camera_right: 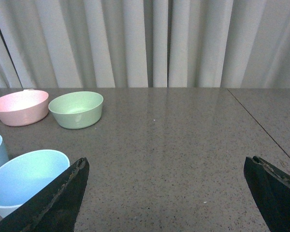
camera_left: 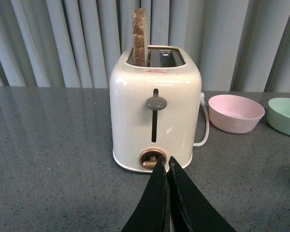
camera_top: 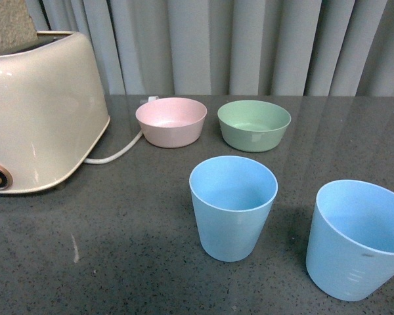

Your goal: Stack blue cups with both arms

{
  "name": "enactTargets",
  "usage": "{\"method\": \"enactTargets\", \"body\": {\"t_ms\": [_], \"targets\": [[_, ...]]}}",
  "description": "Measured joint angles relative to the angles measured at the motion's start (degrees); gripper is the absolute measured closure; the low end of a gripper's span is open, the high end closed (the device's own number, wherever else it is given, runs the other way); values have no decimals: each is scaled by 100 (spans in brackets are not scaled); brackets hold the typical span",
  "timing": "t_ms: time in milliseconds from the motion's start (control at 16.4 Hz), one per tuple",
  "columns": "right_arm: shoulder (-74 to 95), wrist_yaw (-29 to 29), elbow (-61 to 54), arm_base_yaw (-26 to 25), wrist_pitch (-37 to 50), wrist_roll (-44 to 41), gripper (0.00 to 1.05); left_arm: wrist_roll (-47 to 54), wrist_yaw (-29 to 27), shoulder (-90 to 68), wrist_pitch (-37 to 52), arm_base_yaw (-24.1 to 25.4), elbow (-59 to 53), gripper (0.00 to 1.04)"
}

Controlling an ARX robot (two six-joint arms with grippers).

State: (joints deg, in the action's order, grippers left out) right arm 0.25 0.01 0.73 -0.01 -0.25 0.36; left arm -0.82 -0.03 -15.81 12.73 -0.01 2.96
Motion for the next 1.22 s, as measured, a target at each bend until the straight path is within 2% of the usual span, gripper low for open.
{"method": "enactTargets", "body": {"t_ms": [366, 427, 487, 792, 1036, 1097, 1158, 1219], "targets": [[0, 0, 0, 0, 0, 0, 7, 0, -2, 579, -260, 0, -214, 103], [0, 0, 0, 0, 0, 0, 7, 2, 2, 704, -446, 0, -210, 103], [0, 0, 0, 0, 0, 0, 7, 0, 15, 1235, -1263, 0, -212, 103], [0, 0, 0, 0, 2, 0, 7, 0, 2, 1519, -1305, 2, -212, 103], [0, 0, 0, 0, 0, 0, 7, 4, -2, 1519, -1296, 2, -212, 59], [245, -46, 214, -61, -691, 243, 7, 4, -2, 1519, -1298, 2, -212, 34], [970, -289, 514, -332, -782, 586, 7, 4, 2, 1519, -1296, 2, -212, 23], [1611, -472, 988, -511, -459, 772, 7, 4, 0, 1519, -1292, 2, -212, 11]]}}
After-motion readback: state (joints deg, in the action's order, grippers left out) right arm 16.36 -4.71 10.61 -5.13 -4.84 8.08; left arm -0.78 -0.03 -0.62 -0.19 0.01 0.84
